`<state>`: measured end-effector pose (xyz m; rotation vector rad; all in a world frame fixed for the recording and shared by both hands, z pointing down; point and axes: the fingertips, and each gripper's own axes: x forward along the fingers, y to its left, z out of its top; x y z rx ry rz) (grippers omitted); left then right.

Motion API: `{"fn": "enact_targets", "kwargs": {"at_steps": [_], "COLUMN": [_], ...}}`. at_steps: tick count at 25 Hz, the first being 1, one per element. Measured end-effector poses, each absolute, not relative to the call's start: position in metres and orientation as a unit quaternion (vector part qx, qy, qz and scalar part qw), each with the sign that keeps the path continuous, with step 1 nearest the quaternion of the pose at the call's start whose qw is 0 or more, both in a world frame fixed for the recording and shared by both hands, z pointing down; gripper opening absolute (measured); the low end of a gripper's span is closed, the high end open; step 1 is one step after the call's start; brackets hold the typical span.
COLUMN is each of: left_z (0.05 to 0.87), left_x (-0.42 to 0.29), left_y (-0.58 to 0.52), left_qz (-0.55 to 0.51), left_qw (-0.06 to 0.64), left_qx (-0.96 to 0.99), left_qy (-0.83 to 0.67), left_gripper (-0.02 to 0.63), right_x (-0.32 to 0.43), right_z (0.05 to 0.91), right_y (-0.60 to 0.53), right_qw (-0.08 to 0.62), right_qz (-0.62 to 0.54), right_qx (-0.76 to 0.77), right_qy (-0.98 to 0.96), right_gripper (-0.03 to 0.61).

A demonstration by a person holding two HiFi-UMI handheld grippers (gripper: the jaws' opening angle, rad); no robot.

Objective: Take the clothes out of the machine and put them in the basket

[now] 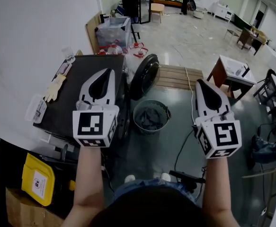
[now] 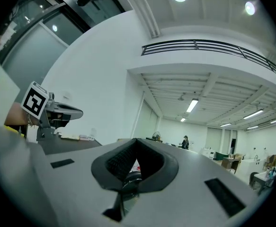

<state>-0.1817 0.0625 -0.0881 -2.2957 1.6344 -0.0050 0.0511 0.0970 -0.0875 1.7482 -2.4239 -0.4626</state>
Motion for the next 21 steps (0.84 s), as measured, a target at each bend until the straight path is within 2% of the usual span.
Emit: {"fn": "enact_targets", "kwargs": {"at_steps": [21], "left_z": [-0.086], "left_x": [-0.194], "left_y": [0.069], "left_qz": [-0.018], "left_qw": [0.155], "left_qx": [-0.797], "left_qy": [0.583], "left_gripper": [0.003], "right_x": [0.061], "right_z": [-0.094], "right_y": [0.112], "right_qw": [0.066], "right_qz": [-0.162], "right_qx": [0.593], "right_qy": [-0.786], "right_gripper": [0.0]}}
